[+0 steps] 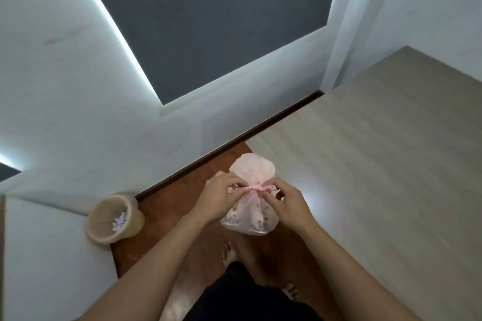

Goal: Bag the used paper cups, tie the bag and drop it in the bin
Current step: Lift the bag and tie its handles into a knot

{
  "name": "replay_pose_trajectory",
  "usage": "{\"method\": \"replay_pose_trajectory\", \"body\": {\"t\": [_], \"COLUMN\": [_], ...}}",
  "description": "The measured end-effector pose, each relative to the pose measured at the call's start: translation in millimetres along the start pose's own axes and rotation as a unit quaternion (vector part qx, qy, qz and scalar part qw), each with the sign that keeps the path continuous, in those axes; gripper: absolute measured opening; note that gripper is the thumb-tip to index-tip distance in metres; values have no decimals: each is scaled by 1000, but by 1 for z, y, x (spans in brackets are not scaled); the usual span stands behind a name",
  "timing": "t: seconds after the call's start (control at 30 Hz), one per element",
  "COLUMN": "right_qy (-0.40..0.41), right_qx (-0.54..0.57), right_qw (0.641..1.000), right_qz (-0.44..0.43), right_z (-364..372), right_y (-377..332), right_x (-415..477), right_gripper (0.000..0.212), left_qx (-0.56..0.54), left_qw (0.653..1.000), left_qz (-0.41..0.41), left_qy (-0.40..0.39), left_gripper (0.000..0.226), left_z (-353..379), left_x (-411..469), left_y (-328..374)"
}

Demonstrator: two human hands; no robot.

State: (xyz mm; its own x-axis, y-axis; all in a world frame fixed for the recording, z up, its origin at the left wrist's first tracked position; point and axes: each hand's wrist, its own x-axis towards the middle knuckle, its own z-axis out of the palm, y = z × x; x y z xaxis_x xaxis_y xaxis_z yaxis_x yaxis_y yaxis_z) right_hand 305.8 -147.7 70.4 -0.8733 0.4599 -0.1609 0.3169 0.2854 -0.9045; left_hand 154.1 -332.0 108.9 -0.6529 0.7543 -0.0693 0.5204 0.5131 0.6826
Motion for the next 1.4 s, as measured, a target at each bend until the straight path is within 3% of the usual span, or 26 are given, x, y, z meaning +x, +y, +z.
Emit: {"method": "replay_pose_trajectory", "body": {"t": [0.27,0.53,0.87,1.4], "right_qy": [-90,-159,-211,-342], "right_qx": [-49,-80,-94,-129], "right_qw": [992,980,968,926], "right_qz": [-80,-90,-99,-97], "right_z": [77,193,332,472], "right_y": [-65,-125,-169,-197], "right_x": [32,62,95,206], "right_gripper": [5,7,11,6], "left_qx": [-28,-60,-84,-150], "left_qw": [992,980,964,920], "left_qz": [-55,-101,-161,-257], "left_qy": [107,158,197,254], "left_gripper": [12,9,11,7], "left_z": [-65,-133,-200,-248], "left_x": [-54,-106,-154,-146], "left_y": [-69,-169,-275,-399]}}
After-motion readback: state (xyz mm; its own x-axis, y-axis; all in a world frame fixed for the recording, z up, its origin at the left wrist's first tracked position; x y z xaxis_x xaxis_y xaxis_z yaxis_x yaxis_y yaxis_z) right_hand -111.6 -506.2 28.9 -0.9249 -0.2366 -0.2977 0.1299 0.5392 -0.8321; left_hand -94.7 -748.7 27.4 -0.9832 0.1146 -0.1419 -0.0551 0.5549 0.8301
